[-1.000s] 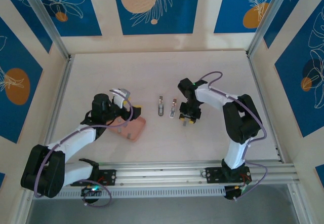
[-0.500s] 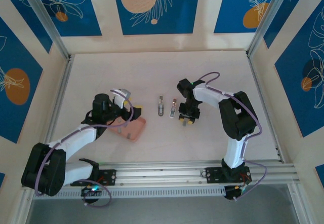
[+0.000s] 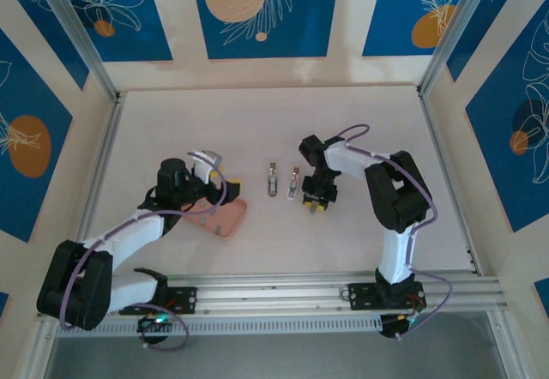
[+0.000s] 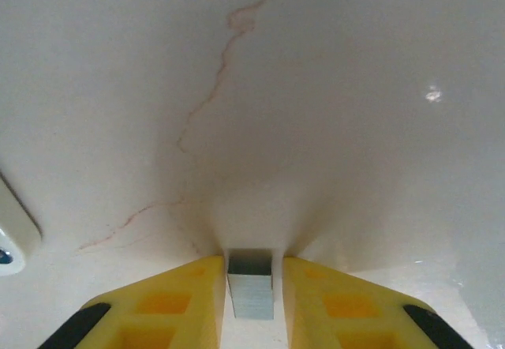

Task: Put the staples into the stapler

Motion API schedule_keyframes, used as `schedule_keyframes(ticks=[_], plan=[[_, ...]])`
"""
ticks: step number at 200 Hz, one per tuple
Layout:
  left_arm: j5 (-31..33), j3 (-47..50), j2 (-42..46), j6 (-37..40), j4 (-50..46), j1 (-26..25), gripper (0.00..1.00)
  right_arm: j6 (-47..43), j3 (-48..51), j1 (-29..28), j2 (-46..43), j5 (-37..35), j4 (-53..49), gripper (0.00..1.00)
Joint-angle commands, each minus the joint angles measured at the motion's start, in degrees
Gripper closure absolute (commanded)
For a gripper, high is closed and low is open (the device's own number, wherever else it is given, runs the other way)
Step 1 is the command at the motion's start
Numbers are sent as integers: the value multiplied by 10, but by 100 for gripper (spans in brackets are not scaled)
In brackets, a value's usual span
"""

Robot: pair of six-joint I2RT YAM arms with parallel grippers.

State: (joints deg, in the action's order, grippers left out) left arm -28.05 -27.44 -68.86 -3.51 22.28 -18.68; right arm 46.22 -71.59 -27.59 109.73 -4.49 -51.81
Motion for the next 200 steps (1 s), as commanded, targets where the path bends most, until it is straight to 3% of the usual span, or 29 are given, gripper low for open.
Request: schedule_keyframes(ticks=[1,53,141,200], plan=[[-15,-6,-2,2,15,-7,11,-6,1,3,14,11,2,77],[-19,-6,-1,-11,31,-8,11,-12,12,6,10,-3,17,85],[0,33,-2,-63,86,-9,11,63,37,-46,-139,-100,59,86],[9,41,-6,-62,89,-9,10,54,-40,-78,-86,-127,69,86]])
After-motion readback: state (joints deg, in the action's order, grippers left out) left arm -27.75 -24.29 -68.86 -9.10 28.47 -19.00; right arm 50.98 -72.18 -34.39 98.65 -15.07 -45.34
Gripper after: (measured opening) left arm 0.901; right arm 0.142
